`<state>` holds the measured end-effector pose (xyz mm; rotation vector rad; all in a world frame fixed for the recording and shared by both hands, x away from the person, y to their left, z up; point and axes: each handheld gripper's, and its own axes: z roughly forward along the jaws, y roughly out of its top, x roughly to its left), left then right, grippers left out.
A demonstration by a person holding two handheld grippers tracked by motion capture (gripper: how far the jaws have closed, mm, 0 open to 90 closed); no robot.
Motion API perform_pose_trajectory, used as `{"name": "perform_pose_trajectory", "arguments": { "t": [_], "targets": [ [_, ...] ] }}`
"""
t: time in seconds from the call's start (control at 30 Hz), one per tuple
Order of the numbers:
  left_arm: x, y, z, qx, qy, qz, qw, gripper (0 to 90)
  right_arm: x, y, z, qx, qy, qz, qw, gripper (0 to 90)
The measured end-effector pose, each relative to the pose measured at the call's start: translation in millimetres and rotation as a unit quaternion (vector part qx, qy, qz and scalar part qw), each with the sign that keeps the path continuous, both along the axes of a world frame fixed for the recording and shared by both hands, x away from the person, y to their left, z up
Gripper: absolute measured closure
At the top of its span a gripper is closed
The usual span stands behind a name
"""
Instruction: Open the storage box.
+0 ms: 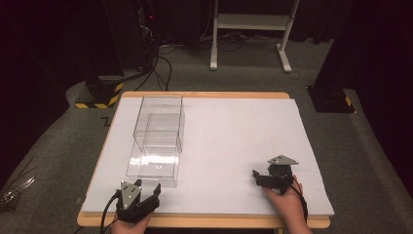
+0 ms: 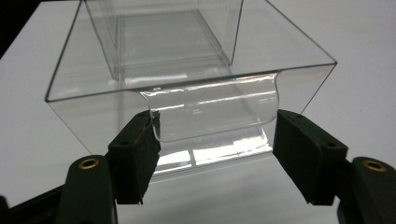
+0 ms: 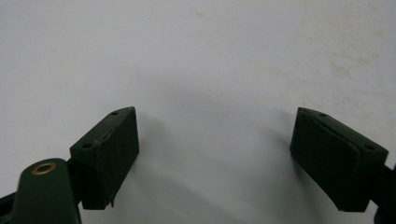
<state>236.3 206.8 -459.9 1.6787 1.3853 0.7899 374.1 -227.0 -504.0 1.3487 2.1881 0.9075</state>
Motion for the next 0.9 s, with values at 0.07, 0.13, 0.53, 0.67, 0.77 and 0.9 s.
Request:
{"name": "perform_pose_trajectory", "arguments": {
  "t": [0.07, 0.13, 0.53, 0.67, 0.77, 0.9],
  "targets": [
    [-1.3, 0.6, 2.4, -0.003, -0.001, 0.001, 1.0000, 31.8, 0.0, 0.0, 0.0, 0.000, 0.000, 0.000, 1.0000, 15.3],
    [-1.8, 1.7, 4.0, -0.005, -0.006, 0.002, 1.0000, 31.6, 0.0, 0.0, 0.0, 0.000, 0.000, 0.000, 1.0000, 15.2],
    [-5.0, 2.0, 7.3, -0.010, -0.001, -0.003, 0.9999, 27.6, 0.0, 0.0, 0.0, 0.000, 0.000, 0.000, 1.0000, 15.3],
    [-8.2, 1.2, 10.7, -0.009, -0.011, -0.005, 0.9999, 27.8, 0.0, -0.1, 0.0, 0.001, 0.000, 0.000, 1.0000, 15.3],
    [-10.0, -0.9, 13.5, 0.000, -0.020, -0.008, 0.9998, 27.8, 0.0, -0.1, 0.0, 0.001, 0.000, 0.000, 1.0000, 15.3],
    [-9.9, -2.4, 16.6, -0.002, -0.027, -0.009, 0.9996, 27.9, 0.0, -0.1, 0.0, 0.000, 0.000, 0.000, 1.0000, 15.3]
  ]
}}
